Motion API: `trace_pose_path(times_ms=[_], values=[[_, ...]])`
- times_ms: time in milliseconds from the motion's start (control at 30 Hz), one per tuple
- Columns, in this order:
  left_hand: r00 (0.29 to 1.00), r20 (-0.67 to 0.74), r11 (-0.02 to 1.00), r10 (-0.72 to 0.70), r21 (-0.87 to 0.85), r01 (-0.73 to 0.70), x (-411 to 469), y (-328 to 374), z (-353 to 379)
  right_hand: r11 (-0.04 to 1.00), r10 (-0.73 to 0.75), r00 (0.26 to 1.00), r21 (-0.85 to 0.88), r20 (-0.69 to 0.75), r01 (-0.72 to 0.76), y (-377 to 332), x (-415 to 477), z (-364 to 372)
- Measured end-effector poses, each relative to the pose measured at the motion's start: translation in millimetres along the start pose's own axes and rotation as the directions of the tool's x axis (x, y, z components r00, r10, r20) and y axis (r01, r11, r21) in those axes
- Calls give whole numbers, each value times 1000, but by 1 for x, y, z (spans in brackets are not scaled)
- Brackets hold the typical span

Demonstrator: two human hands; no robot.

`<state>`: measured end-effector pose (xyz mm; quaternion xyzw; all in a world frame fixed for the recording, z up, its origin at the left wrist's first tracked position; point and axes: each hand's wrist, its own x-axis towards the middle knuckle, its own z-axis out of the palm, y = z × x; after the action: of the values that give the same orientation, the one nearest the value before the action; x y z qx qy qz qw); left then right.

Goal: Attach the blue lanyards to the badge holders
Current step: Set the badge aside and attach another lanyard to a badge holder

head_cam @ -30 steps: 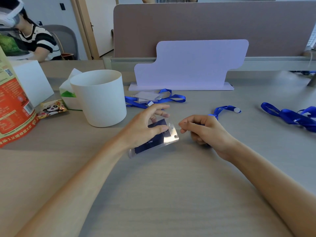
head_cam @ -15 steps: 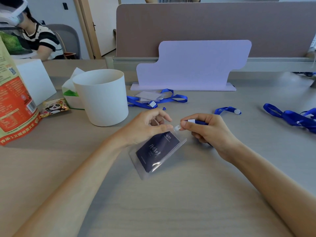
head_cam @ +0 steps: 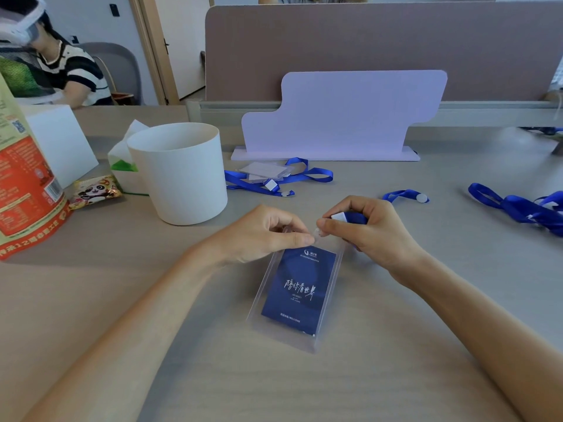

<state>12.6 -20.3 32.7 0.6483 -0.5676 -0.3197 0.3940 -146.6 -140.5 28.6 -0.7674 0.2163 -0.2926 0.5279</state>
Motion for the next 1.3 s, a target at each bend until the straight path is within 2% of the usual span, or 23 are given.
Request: trace_pose_path(times_ms=[333,567,867,1067,1300], values=[[999,-34,999,24,49,-23,2,-4,3,997,-56,998,-53,-17,55,2,-1,1],[989,-150,999,21,31,-16,5,-9,1,998,-60,997,-5,53,61,0,-3,2],[982,-165,994,89,71,-78,4,-5,7,997,-73,997,-34,29,74,0,-4,7],[993,-114,999,40,13,-39,4,-5,6,999,-28,999,-20,28,28,0,-4,7],[985,-166,999,44,24,-40,8,-7,11,999,-17,1000,-37,18,18,-2,-4,9]])
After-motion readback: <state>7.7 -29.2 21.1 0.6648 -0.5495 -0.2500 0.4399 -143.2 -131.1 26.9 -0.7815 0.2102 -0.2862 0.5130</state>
